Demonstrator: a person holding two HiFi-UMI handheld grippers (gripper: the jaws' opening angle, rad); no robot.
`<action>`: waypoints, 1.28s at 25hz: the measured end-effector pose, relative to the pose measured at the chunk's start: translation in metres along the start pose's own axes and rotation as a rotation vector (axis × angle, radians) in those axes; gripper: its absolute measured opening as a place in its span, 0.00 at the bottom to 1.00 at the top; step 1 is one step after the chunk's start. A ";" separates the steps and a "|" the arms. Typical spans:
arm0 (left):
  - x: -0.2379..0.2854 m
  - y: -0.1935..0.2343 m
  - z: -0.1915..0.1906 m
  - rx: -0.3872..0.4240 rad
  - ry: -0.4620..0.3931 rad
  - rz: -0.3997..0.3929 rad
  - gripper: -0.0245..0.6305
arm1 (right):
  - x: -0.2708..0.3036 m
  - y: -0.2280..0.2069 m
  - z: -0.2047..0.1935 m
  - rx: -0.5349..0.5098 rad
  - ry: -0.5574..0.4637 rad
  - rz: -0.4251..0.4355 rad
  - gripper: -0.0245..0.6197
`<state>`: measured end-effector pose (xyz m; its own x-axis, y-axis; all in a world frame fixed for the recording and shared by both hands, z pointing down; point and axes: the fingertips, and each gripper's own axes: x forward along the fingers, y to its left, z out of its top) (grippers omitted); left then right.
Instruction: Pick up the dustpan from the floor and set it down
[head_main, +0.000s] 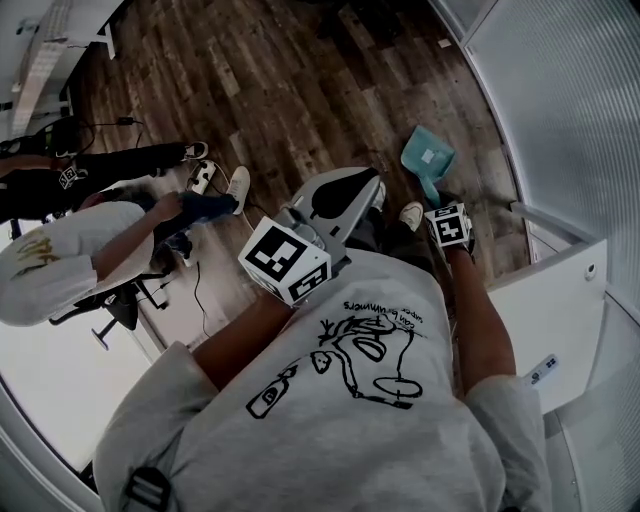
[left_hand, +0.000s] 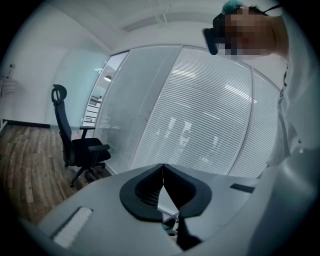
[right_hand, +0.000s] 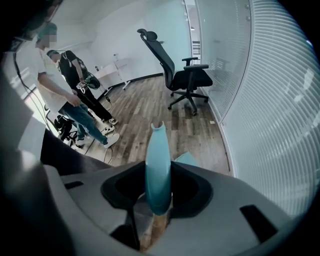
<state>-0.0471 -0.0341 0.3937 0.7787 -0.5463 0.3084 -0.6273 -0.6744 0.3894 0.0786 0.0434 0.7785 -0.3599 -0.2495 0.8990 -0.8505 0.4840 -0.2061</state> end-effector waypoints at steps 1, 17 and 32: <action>0.000 0.000 -0.001 0.000 0.002 -0.001 0.04 | 0.002 0.002 -0.002 0.007 0.000 0.005 0.24; 0.003 0.006 -0.011 -0.016 0.022 -0.018 0.04 | 0.016 0.036 -0.036 0.093 0.055 0.061 0.24; 0.005 0.009 -0.018 -0.033 0.028 -0.026 0.04 | 0.013 0.055 -0.031 0.113 -0.016 0.093 0.24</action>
<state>-0.0485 -0.0339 0.4140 0.7946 -0.5149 0.3217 -0.6071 -0.6707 0.4261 0.0392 0.0931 0.7904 -0.4444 -0.2215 0.8680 -0.8505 0.4087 -0.3311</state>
